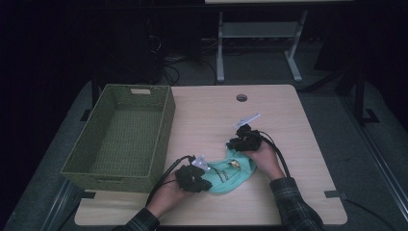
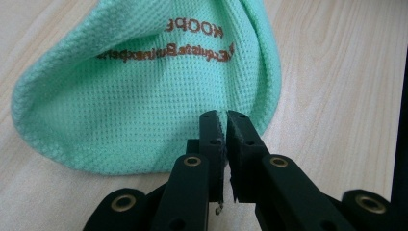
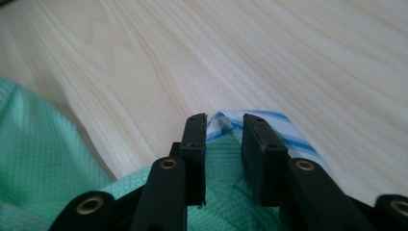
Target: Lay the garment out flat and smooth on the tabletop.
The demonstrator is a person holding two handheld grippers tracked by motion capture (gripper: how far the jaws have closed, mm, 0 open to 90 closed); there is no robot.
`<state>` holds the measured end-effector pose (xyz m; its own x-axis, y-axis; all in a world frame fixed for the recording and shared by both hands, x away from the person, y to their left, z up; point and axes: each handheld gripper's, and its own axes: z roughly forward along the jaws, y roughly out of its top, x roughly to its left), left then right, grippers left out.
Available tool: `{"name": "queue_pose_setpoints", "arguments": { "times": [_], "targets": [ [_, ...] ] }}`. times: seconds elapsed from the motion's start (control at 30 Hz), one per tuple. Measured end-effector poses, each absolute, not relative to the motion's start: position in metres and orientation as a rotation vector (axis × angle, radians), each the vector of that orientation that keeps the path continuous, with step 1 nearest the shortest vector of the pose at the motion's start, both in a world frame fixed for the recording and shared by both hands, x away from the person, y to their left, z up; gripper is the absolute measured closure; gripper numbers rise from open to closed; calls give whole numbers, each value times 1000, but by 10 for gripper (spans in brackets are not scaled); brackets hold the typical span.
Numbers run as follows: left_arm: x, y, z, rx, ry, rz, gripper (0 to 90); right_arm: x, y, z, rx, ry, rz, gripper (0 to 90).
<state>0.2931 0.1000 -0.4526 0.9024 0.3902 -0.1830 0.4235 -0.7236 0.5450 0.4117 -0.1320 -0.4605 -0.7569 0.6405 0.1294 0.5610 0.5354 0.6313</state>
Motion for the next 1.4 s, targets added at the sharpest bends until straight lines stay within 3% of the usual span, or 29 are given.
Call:
{"name": "queue_pose_setpoints", "arguments": {
  "times": [0.13, 0.4, 1.0, 1.4],
  "targets": [
    [293, 100, -453, 2463, 583, -75, 848, 408, -131, -463, 1033, 2635, 1016, 723],
    [293, 100, -452, 2466, 584, -72, 848, 405, -131, -465, 1019, 2592, 996, 882],
    [293, 100, -452, 2465, 584, -70, 848, 413, -155, -438, 1091, 2386, 1068, 888],
    [294, 100, -452, 2468, 574, -69, 848, 433, -167, -455, 1202, 2353, 1037, 887]
  ]
}}
